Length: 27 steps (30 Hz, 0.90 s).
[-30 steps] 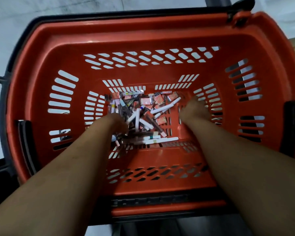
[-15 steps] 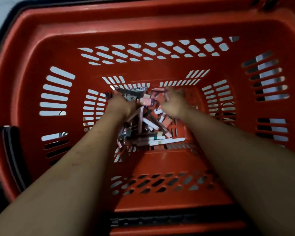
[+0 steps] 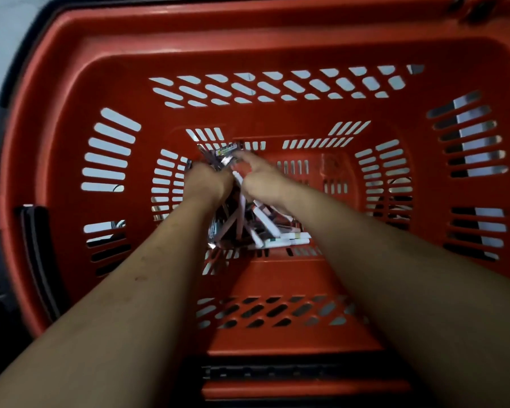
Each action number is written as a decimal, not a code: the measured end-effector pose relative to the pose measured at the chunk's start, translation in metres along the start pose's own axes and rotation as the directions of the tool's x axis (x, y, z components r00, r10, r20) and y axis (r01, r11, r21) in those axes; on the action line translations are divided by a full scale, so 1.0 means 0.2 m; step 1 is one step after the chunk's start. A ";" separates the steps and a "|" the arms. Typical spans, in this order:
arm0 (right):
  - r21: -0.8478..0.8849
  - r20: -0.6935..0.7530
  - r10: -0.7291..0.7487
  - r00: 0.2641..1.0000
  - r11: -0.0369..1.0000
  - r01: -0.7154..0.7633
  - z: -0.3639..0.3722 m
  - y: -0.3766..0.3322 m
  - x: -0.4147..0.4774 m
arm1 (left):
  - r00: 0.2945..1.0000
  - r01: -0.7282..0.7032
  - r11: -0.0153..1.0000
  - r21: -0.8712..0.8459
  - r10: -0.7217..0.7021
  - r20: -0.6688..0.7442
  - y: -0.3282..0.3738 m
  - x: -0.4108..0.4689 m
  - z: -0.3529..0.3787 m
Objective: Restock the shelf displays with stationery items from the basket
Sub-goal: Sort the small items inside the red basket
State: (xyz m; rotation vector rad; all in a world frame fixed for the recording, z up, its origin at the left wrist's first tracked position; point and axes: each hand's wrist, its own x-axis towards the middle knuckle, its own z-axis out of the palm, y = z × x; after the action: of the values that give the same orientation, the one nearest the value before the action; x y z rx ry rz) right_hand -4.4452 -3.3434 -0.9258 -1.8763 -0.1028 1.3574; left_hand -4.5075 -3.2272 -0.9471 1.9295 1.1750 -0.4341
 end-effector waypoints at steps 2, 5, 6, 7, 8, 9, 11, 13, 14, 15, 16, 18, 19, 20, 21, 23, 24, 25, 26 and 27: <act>-0.041 0.052 -0.014 0.999 0.999 0.016 0.01 0.02 0.01 | 0.999 0.031 0.998 -0.058 -0.030 0.010 -0.02 -0.01 -0.01; 0.227 0.066 -0.008 0.998 0.974 -0.008 -0.06 0.05 -0.01 | 0.999 0.033 0.984 -0.177 -0.028 0.031 -0.08 -0.03 -0.02; 0.306 0.052 0.012 0.999 0.952 -0.027 -0.09 0.06 -0.03 | 0.999 0.035 0.979 -0.202 -0.028 0.033 -0.09 -0.05 -0.02; 0.351 0.031 0.026 0.999 0.936 -0.035 -0.12 0.08 -0.04 | 0.999 0.037 0.976 -0.216 -0.031 0.033 -0.11 -0.06 -0.03; 0.358 0.001 0.035 0.999 0.933 -0.033 -0.15 0.11 -0.06 | 0.999 0.037 0.976 -0.215 -0.031 0.031 -0.11 -0.07 -0.03; 0.346 -0.033 0.041 0.999 0.938 -0.027 -0.18 0.13 -0.07 | 0.999 0.033 0.977 -0.208 -0.028 0.028 -0.11 -0.07 -0.03; 0.269 -0.107 0.066 0.992 0.962 -0.034 -0.22 0.17 -0.10 | 1.000 0.002 0.985 -0.175 0.003 0.031 -0.09 -0.08 -0.02; 0.173 -0.170 0.100 0.980 0.982 -0.070 -0.23 0.20 -0.13 | 0.996 -0.065 0.988 -0.140 0.074 0.059 -0.08 -0.08 0.00; 0.132 -0.180 0.111 0.977 0.987 -0.088 -0.23 0.21 -0.14 | 0.992 -0.097 0.989 -0.111 0.105 0.073 -0.07 -0.09 0.02; 0.100 -0.175 0.116 0.978 0.990 -0.099 -0.22 0.23 -0.15 | 0.989 -0.112 0.991 -0.078 0.119 0.083 -0.07 -0.09 0.04; 0.057 -0.165 0.115 0.980 0.993 -0.107 -0.21 0.25 -0.16 | 0.989 -0.115 0.992 -0.043 0.119 0.087 -0.06 -0.09 0.05; -0.031 -0.148 0.106 0.983 0.993 -0.112 -0.19 0.27 -0.15 | 0.989 -0.110 0.994 0.012 0.108 0.099 -0.06 -0.09 0.08; -0.045 -0.120 0.109 0.987 0.992 -0.115 -0.17 0.28 -0.14 | 0.988 -0.110 0.993 0.042 0.105 0.110 -0.05 -0.08 0.09; -0.038 -0.066 0.115 0.991 0.992 -0.118 -0.16 0.28 -0.14 | 0.987 -0.115 0.990 0.080 0.104 0.125 -0.04 -0.08 0.09; -0.032 -0.006 0.124 0.992 0.992 -0.124 -0.14 0.28 -0.13 | 0.985 -0.114 0.985 0.129 0.095 0.143 -0.03 -0.08 0.08; -0.101 0.075 0.145 0.987 0.985 -0.137 -0.10 0.26 -0.11 | 0.978 -0.104 0.968 0.228 0.058 0.201 -0.02 -0.07 0.05; -0.184 0.076 0.151 0.986 0.974 -0.135 -0.08 0.25 -0.11 | 0.974 -0.100 0.962 0.255 0.043 0.221 -0.02 -0.06 0.04; -0.279 0.058 0.150 0.987 0.952 -0.128 -0.07 0.25 -0.11 | 0.972 -0.099 0.957 0.272 0.035 0.232 -0.02 -0.06 0.03; -0.360 0.026 0.144 0.989 0.924 -0.125 -0.06 0.25 -0.10 | 0.970 -0.113 0.952 0.286 0.044 0.240 -0.02 -0.06 0.03; -0.409 -0.002 0.136 0.991 0.904 -0.125 -0.05 0.25 -0.10 | 0.967 -0.131 0.944 0.302 0.055 0.247 -0.03 -0.06 0.03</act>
State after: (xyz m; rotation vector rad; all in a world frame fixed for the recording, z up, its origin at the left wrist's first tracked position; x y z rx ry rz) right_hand -4.4631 -3.3916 -0.9416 -2.2445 -0.3001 1.5425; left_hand -4.5176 -3.2377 -0.9451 2.1244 0.8953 -0.8189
